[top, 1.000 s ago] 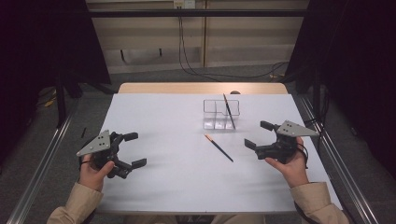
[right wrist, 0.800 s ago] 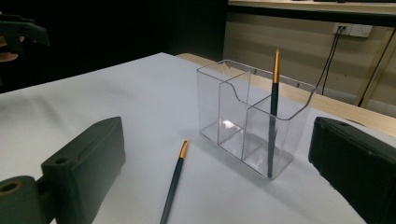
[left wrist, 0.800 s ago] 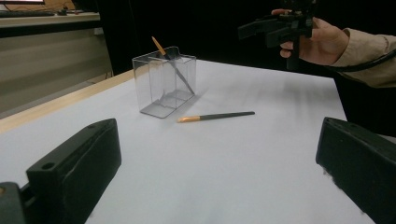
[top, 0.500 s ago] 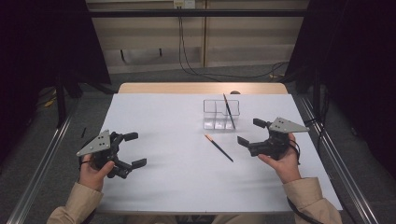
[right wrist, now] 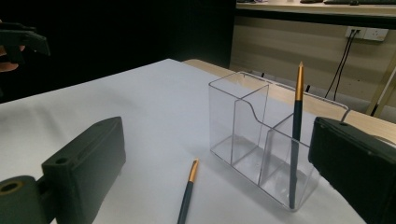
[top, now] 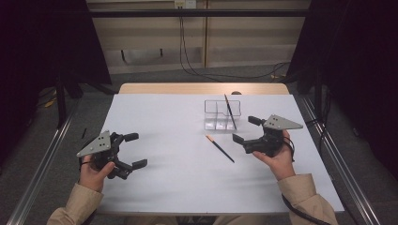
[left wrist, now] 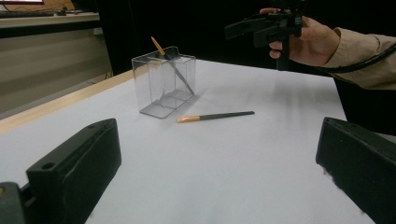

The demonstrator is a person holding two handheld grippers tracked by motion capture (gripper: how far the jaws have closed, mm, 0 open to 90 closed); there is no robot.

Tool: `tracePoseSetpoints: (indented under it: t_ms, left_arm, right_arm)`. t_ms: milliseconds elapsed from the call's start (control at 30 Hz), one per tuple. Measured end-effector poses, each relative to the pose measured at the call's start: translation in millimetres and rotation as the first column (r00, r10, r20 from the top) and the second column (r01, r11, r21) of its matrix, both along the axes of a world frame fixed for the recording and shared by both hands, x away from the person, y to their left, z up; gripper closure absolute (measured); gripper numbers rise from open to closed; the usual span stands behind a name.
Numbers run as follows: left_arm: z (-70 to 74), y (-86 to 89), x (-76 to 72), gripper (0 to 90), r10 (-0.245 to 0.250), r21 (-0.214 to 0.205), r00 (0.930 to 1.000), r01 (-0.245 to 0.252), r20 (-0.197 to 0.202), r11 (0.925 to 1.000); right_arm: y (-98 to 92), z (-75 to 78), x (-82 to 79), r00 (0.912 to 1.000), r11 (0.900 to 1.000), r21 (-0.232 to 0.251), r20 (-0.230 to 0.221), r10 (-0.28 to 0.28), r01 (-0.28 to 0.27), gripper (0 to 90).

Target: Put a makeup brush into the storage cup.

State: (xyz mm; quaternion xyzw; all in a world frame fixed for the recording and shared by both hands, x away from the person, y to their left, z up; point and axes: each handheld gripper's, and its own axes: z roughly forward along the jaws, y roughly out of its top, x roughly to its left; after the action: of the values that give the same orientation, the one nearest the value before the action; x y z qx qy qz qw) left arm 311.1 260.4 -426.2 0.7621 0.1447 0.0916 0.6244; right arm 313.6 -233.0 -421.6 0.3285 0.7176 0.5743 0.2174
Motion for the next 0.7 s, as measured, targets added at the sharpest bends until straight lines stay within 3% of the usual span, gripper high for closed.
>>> tracePoseSetpoints:
  t_ms: [700]
  left_arm:
    - [-0.3, 2.8, -1.1, 0.0, 0.006, 0.001, 1.0000, -0.006, -0.001, 1.0000]
  right_arm:
    - [22.3, -4.6, 15.7, 0.9996, 0.9996, -0.005, -0.009, 0.026, -0.026, 3.9]
